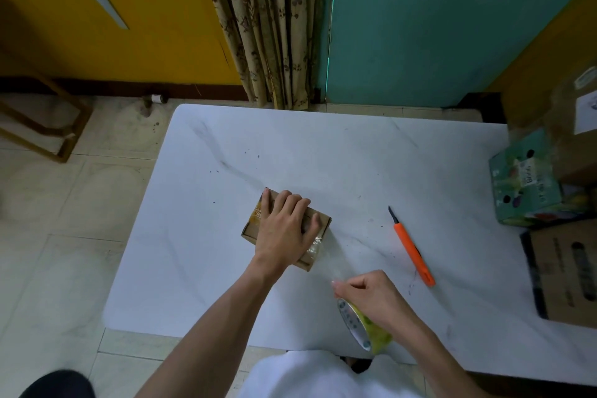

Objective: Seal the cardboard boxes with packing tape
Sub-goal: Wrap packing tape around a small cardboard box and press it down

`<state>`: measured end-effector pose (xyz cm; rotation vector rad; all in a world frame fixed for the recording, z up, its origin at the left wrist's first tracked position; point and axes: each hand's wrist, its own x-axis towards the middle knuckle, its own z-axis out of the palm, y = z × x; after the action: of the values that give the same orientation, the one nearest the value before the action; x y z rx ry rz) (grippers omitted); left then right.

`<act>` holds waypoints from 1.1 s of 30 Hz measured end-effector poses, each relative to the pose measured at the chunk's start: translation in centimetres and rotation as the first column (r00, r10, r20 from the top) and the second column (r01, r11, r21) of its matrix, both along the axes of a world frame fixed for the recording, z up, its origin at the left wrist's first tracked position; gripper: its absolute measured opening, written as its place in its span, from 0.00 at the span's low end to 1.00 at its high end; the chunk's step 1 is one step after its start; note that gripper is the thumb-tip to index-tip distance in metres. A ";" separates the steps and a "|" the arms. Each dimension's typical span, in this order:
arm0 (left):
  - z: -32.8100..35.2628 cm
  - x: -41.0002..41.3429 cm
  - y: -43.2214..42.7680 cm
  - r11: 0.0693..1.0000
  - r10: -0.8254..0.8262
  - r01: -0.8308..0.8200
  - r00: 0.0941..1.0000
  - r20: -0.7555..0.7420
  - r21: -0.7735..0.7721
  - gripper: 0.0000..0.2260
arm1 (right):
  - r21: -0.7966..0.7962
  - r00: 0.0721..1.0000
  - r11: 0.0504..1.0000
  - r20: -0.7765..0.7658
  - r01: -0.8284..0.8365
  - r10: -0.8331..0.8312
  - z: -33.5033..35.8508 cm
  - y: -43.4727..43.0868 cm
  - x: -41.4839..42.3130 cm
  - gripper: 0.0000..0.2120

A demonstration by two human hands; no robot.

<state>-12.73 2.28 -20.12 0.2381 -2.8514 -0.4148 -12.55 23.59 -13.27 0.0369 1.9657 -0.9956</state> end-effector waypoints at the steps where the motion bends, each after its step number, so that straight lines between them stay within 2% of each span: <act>1: 0.0 0.0 0.0 1.000 0.000 0.000 1.000 0.004 0.001 0.14 | -0.004 1.000 1.000 -0.017 -0.007 0.007 0.3 -0.1 -0.1 0.14; 6: 0.0 -0.2 -0.2 1.000 -0.003 0.003 1.000 -0.006 -0.004 0.14 | -0.017 0.999 1.000 -0.044 -0.012 0.011 0.8 -0.1 0.0 0.13; 9: -0.1 -0.3 -0.2 1.000 -0.002 0.002 1.000 -0.009 -0.003 0.14 | -0.060 0.998 0.997 -0.005 0.058 -0.058 1.4 -0.5 0.0 0.18; 11: -0.1 -0.4 -0.2 1.000 -0.001 0.001 1.000 -0.019 -0.004 0.13 | -0.077 1.000 0.997 0.023 0.022 -0.020 1.4 -0.2 -0.1 0.14; 13: -0.2 -0.4 -0.2 1.000 0.001 -0.001 0.999 -0.033 0.002 0.13 | -0.053 0.997 0.998 0.069 -0.032 0.036 1.6 0.2 -0.2 0.05; 15: -0.3 -0.3 -0.2 1.000 -0.007 0.007 0.999 -0.043 -0.003 0.14 | -0.002 0.993 0.999 0.108 -0.038 0.038 1.2 1.1 -0.3 0.07; 18: -0.2 -0.4 -0.1 0.999 -0.039 0.038 0.996 -0.077 -0.019 0.16 | 0.021 0.998 1.000 0.060 -0.005 0.004 0.4 1.8 -0.4 0.07; 22: 0.1 -0.8 -0.2 0.981 -0.161 0.146 0.980 -0.115 -0.130 0.13 | -0.016 0.997 0.998 0.052 0.055 -0.054 0.0 1.8 -0.3 0.06; 24: 0.9 -0.8 0.8 0.952 -0.302 0.292 0.946 -0.115 -0.093 0.14 | -0.030 0.993 0.996 0.077 0.089 -0.086 0.1 1.5 -0.2 0.04; 26: 3.0 -0.6 2.7 0.858 -0.498 0.494 0.867 -0.006 0.139 0.19 | -0.039 0.996 0.997 0.055 0.074 -0.072 -0.2 1.4 -0.4 0.03; 28: 4.6 -0.1 4.7 0.767 -0.630 0.537 0.733 0.257 0.351 0.23 | -0.022 1.000 1.000 0.020 0.011 -0.011 -0.5 1.3 -0.6 0.02; 30: 4.7 0.3 5.5 0.760 -0.650 0.552 0.649 0.395 0.343 0.24 | 0.037 1.000 0.999 0.001 -0.026 0.026 -1.0 1.3 -0.8 0.01; 33: 4.5 0.1 5.2 0.765 -0.643 0.514 0.642 0.417 0.388 0.22 | 0.149 0.994 0.987 -0.077 -0.067 0.079 -1.8 1.6 -1.0 0.09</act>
<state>-12.60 7.51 -15.58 -0.6870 -3.3693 -0.9522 -13.57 25.22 -15.06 0.0053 2.0974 -0.8159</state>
